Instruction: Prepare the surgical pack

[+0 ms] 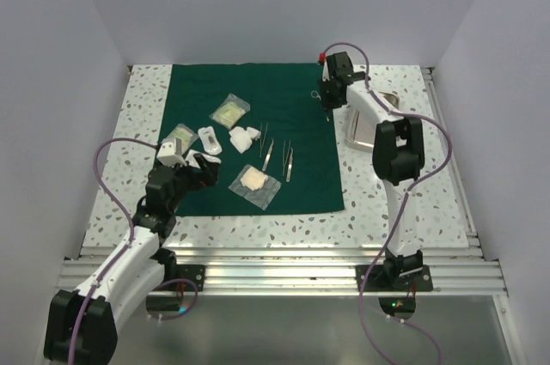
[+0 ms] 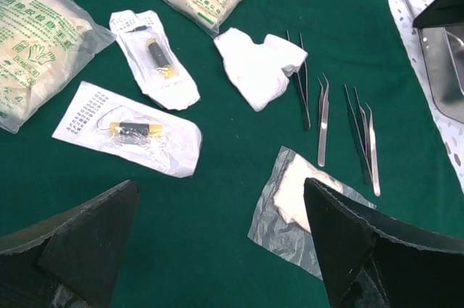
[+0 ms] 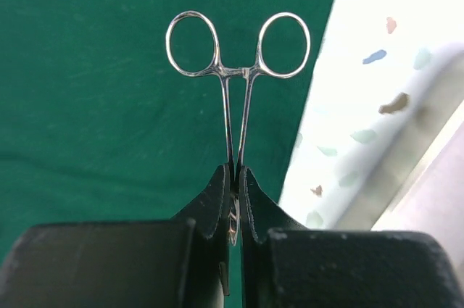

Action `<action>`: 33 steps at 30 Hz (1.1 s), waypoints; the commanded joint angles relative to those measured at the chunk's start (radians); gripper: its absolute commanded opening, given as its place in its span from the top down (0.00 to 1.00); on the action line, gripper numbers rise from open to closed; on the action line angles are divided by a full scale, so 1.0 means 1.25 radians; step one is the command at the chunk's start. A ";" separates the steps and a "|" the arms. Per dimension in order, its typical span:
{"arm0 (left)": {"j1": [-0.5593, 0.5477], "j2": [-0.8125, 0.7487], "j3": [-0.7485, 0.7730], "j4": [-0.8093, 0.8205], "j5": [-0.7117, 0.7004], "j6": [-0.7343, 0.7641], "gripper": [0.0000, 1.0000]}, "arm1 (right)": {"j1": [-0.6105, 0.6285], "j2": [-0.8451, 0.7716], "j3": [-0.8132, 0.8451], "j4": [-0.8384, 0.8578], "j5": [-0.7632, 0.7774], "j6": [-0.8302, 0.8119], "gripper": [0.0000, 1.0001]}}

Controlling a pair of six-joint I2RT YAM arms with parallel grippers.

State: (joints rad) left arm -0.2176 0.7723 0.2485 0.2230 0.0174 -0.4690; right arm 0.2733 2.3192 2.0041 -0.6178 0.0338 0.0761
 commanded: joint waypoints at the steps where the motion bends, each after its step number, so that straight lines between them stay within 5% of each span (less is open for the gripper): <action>1: -0.004 -0.012 -0.006 0.031 -0.010 0.011 0.00 | -0.021 -0.126 -0.031 0.076 -0.045 0.047 1.00; 17: -0.004 -0.007 -0.007 0.039 0.000 0.011 0.00 | -0.208 -0.318 -0.391 0.225 0.037 0.208 1.00; 29: -0.004 -0.015 -0.009 0.033 -0.002 0.011 0.00 | -0.213 -0.227 -0.410 0.228 0.070 0.209 1.00; 33: -0.004 -0.017 -0.009 0.033 -0.002 0.011 0.00 | -0.209 -0.223 -0.409 0.225 0.071 0.201 0.84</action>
State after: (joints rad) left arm -0.2176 0.7635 0.2485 0.2234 0.0181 -0.4690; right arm 0.0082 2.0411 1.4727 -0.3653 0.0929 0.3248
